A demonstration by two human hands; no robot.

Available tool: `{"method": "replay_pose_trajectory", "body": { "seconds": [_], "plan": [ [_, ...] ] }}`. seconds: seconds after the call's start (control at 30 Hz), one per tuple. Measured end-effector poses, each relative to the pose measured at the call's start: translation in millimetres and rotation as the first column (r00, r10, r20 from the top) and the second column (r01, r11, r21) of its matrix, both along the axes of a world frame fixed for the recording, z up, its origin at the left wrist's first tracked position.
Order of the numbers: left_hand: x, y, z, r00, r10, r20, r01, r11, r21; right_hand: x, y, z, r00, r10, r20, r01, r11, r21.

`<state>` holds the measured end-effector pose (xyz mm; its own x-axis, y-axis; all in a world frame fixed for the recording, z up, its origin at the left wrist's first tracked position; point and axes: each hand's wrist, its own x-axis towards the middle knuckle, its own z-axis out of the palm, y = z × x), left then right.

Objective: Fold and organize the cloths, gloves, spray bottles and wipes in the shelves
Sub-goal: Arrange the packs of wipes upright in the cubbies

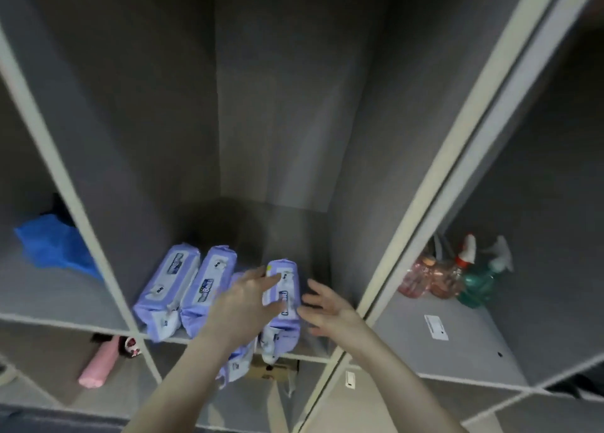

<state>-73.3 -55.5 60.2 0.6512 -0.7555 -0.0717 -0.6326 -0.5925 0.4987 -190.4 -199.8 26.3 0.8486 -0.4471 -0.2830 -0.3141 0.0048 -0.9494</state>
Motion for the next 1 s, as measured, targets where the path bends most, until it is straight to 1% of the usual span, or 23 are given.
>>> {"method": "replay_pose_trajectory", "body": {
  "seconds": [0.07,0.1,0.2,0.27,0.4,0.57,0.67,0.8,0.93,1.0],
  "plan": [
    [-18.4,1.8,7.4,0.998,-0.064,-0.015,0.065,0.995,0.08,-25.9,6.2,7.1,0.997,-0.071,0.021,0.071,0.997,0.006],
    [-28.6,1.2,10.8,0.994,-0.102,-0.033,0.104,0.992,0.076,-39.6,9.2,9.9,0.994,-0.11,0.03,0.109,0.994,0.004],
    [-56.2,-8.1,21.1,0.966,-0.228,-0.125,0.228,0.974,-0.013,-82.0,13.9,19.3,0.971,-0.232,0.064,0.234,0.972,-0.033],
    [-72.2,-20.5,24.8,0.941,-0.305,-0.144,0.301,0.952,-0.052,-111.1,11.6,25.2,0.943,-0.323,0.083,0.328,0.943,-0.056],
    [-104.5,-47.5,26.5,0.895,-0.4,-0.197,0.381,0.916,-0.126,-167.9,5.0,35.6,0.876,-0.474,0.086,0.48,0.874,-0.074],
    [-146.9,-79.8,32.4,0.859,-0.482,-0.171,0.467,0.876,-0.123,-225.5,-10.9,48.9,0.794,-0.6,0.1,0.608,0.788,-0.101],
    [-183.9,-104.8,34.9,0.833,-0.516,-0.2,0.501,0.856,-0.126,-265.2,-24.1,50.0,0.75,-0.652,0.111,0.662,0.744,-0.097],
    [-251.3,-138.9,26.5,0.752,-0.574,-0.324,0.542,0.818,-0.191,-328.7,-47.7,49.1,0.713,-0.691,0.117,0.701,0.704,-0.113],
    [-329.2,-196.5,0.8,0.693,-0.56,-0.454,0.497,0.827,-0.261,-407.2,-86.4,48.7,0.675,-0.725,0.137,0.737,0.67,-0.088],
    [-369.5,-225.9,12.7,0.679,-0.551,-0.485,0.455,0.834,-0.311,-446.1,-110.7,53.6,0.688,-0.714,0.128,0.726,0.678,-0.115]
  ]
}}
